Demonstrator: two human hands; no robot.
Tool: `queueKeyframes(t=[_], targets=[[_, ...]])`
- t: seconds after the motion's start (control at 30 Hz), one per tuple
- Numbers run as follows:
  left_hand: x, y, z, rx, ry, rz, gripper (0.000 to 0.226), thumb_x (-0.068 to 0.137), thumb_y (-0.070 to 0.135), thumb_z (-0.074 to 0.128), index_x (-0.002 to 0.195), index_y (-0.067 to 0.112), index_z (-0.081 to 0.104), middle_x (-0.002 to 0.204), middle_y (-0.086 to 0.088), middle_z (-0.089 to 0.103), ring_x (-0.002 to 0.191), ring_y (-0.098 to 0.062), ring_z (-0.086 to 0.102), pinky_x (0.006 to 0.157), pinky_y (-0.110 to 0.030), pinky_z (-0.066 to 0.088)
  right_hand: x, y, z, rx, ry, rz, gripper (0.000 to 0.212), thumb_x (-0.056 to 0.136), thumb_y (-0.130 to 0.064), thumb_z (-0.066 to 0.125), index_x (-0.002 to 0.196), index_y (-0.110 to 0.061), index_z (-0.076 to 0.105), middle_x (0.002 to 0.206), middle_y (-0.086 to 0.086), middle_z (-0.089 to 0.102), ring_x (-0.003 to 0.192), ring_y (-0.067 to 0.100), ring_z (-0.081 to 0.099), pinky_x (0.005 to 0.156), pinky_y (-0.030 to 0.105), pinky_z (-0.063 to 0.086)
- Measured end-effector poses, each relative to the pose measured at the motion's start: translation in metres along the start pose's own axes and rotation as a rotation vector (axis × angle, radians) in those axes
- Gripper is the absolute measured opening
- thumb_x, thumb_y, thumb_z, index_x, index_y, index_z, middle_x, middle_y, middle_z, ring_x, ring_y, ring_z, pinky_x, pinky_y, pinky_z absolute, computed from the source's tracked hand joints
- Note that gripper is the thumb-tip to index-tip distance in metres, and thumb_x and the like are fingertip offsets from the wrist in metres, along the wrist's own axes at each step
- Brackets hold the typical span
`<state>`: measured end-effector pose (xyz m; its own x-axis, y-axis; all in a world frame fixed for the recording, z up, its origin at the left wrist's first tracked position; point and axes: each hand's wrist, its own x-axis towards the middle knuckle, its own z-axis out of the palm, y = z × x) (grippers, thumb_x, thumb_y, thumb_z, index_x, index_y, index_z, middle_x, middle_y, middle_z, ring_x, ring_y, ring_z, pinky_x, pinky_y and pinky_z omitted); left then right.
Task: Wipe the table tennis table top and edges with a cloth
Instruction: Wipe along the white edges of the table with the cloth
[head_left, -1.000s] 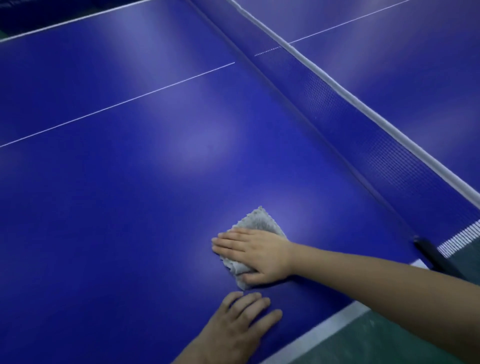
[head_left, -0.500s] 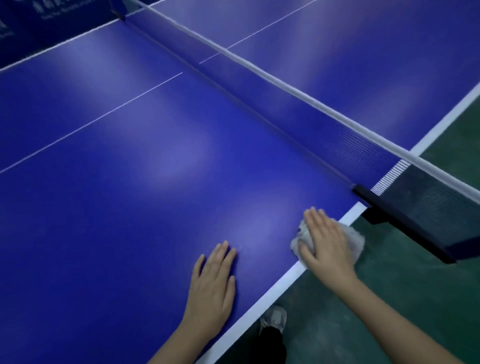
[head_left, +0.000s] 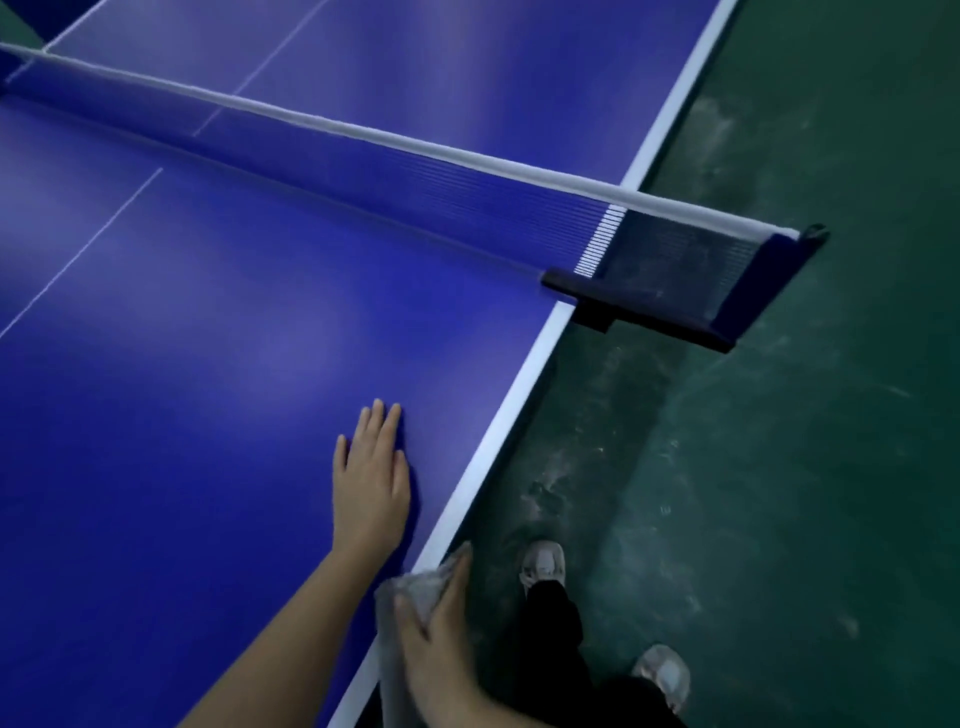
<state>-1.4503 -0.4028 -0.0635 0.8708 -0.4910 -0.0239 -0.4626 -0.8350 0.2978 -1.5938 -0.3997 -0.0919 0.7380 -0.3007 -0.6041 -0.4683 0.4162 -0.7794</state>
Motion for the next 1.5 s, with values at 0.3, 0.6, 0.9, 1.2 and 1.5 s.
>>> queueKeyframes(t=[0.3,0.6,0.9,1.2,1.5], targets=[[-0.008,0.039,0.013,-0.067,0.017,-0.157,0.048,0.099,0.010,0.031,0.147,0.013,0.026,0.155,-0.003,0.019,0.144,-0.013,0.011,0.117,-0.035,0.003,0.127,-0.135,-0.091,-0.072,0.367,-0.242,0.073,0.099,-0.021,0.043,0.147,0.001,-0.007,0.158,0.014,-0.009,0.147,0.021,-0.005,0.118,0.026,-0.002],[-0.034,0.068,0.017,-0.178,0.076,-0.125,0.046,0.095,-0.001,0.037,0.140,0.008,0.039,0.149,-0.006,0.035,0.140,-0.014,0.026,0.116,-0.041,0.020,0.031,-0.031,-0.076,-0.058,-0.139,-0.056,0.057,0.099,-0.016,0.044,0.150,-0.009,0.020,0.156,0.003,0.020,0.140,0.013,0.027,0.113,0.018,0.015],[-0.067,0.194,0.054,-0.316,-0.052,0.110,0.043,0.092,-0.002,0.046,0.133,0.008,0.049,0.140,-0.005,0.046,0.132,-0.011,0.034,0.111,-0.025,0.022,-0.014,-0.030,-0.254,-0.053,0.136,-0.122,0.040,0.097,-0.003,0.047,0.136,-0.011,0.048,0.135,0.009,0.054,0.124,0.023,0.052,0.103,0.028,0.038],[-0.042,0.412,0.063,-1.305,-0.852,-0.573,0.054,0.098,0.046,0.029,0.101,0.006,0.065,0.095,-0.013,0.068,0.091,-0.024,0.065,0.082,-0.032,0.049,-0.044,-0.095,-0.384,-0.128,0.481,-0.640,0.071,0.089,0.007,0.050,0.133,-0.049,0.044,0.144,-0.013,0.040,0.132,0.002,0.040,0.100,0.004,0.031],[0.063,0.475,0.067,-1.131,-1.042,-0.586,0.040,0.099,0.033,0.027,0.088,0.010,0.058,0.085,-0.010,0.063,0.085,-0.023,0.057,0.079,-0.028,0.045,0.018,-0.142,-0.434,-0.291,0.704,-0.718,0.068,0.086,0.003,0.047,0.141,-0.036,0.039,0.147,-0.012,0.041,0.132,-0.004,0.036,0.107,0.009,0.026]])
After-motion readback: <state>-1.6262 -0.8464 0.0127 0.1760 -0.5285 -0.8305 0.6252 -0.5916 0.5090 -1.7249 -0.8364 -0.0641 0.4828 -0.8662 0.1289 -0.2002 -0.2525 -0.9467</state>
